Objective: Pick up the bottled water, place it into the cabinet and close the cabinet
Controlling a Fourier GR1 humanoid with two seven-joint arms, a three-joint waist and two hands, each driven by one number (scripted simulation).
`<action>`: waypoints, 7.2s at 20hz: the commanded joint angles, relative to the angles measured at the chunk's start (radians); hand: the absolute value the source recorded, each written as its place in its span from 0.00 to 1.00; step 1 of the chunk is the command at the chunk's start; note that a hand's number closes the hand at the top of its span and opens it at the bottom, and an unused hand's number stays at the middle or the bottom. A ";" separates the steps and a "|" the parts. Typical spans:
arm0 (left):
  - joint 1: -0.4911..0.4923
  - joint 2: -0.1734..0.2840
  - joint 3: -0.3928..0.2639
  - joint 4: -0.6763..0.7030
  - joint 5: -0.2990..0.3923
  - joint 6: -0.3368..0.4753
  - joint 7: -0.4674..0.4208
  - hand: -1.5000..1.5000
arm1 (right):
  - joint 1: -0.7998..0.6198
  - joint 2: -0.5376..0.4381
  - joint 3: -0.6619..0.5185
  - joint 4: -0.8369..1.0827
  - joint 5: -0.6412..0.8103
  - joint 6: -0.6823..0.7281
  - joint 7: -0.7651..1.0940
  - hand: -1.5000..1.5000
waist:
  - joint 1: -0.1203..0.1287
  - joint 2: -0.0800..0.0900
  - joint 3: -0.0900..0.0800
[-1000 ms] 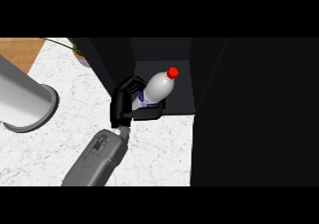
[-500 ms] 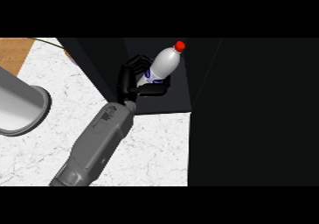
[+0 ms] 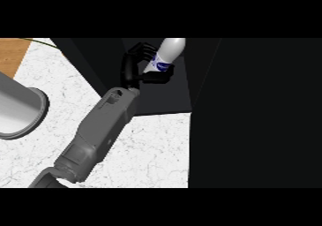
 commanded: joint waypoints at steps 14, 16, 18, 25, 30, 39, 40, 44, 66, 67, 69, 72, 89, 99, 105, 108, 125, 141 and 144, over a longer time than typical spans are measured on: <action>-0.183 -0.006 0.064 0.254 -0.017 -0.027 -0.102 0.00 | -0.028 -0.003 0.007 -0.086 -0.078 -0.030 0.032 0.00 | -0.016 0.012 -0.001; -0.125 -0.006 0.065 0.232 0.004 -0.046 -0.176 0.00 | 0.020 0.015 0.024 -0.112 -0.058 -0.006 0.033 0.00 | -0.020 0.004 -0.001; -0.191 -0.006 0.104 0.224 0.017 -0.072 -0.174 0.00 | 0.028 0.003 -0.013 -0.103 -0.067 0.001 0.021 0.00 | -0.015 0.004 -0.001; -0.200 -0.006 0.101 0.197 0.041 -0.181 -0.207 0.00 | 0.027 -0.014 -0.049 -0.153 -0.114 -0.053 0.066 0.00 | 0.018 -0.008 0.000; -0.145 -0.006 0.041 0.139 0.128 -0.137 -0.230 0.00 | 0.003 -0.001 -0.020 -0.126 -0.071 -0.032 0.077 0.00 | 0.016 -0.014 0.001; 0.042 -0.006 -0.160 -0.132 0.272 -0.156 -0.179 0.00 | -0.018 0.023 -0.012 -0.138 -0.057 -0.083 0.107 0.00 | 0.043 -0.025 0.001; 0.064 -0.006 -0.197 -0.147 0.273 -0.160 -0.179 0.00 | 0.024 0.004 -0.060 -0.136 -0.106 -0.035 0.090 0.00 | 0.034 -0.025 0.001; 0.219 -0.006 -0.295 -0.335 0.289 -0.123 -0.178 0.00 | -0.033 -0.013 -0.051 -0.171 -0.115 -0.131 0.150 0.00 | 0.069 -0.027 0.000; 0.877 0.261 -0.575 -1.130 0.219 -0.104 -0.118 1.00 | -0.035 -0.044 0.034 -0.209 -0.043 -0.036 0.186 1.00 | 0.077 -0.022 0.001; 0.960 0.346 -0.573 -1.179 0.228 -0.142 -0.146 1.00 | 0.004 -0.048 0.018 -0.190 -0.042 0.011 0.161 1.00 | 0.078 -0.026 0.000; 1.001 0.399 -0.558 -1.235 0.231 -0.170 -0.159 1.00 | -0.020 -0.029 0.050 -0.187 0.012 0.009 0.157 1.00 | 0.081 -0.024 0.000; 0.995 0.451 -0.501 -1.267 0.249 -0.169 -0.125 1.00 | 0.021 -0.078 0.087 -0.212 0.061 0.087 0.184 1.00 | 0.070 -0.027 0.000; 1.228 0.732 -0.217 -1.420 0.439 -0.378 -0.197 0.00 | -0.049 -0.130 0.274 -0.340 0.103 0.139 0.214 1.00 | 0.083 -0.036 -0.009; 1.332 0.824 -0.106 -1.457 0.534 -0.473 -0.195 0.00 | -0.226 -0.160 0.453 -0.310 0.178 0.102 0.295 1.00 | 0.111 -0.041 -0.014; 1.371 0.858 -0.039 -1.442 0.590 -0.526 -0.200 0.00 | -0.358 -0.184 0.558 -0.278 0.212 0.082 0.366 1.00 | 0.114 -0.054 -0.020; 1.396 0.878 -0.017 -1.443 0.611 -0.551 -0.195 0.00 | -0.426 -0.180 0.609 -0.256 0.211 0.045 0.406 1.00 | 0.119 -0.060 -0.022; 1.509 0.959 0.118 -1.416 0.671 -0.715 -0.237 0.00 | -0.868 0.058 0.914 -0.090 0.243 -0.307 0.673 1.00 | 0.161 -0.048 -0.019; 1.561 1.021 0.235 -1.365 0.719 -0.871 -0.256 0.00 | -1.244 0.332 0.997 0.243 0.113 -0.371 0.926 1.00 | 0.211 -0.013 -0.010; 1.595 0.993 0.229 -1.364 0.706 -0.894 -0.279 0.00 | -1.410 0.334 0.942 0.322 -0.014 -0.360 0.936 1.00 | 0.213 -0.014 -0.007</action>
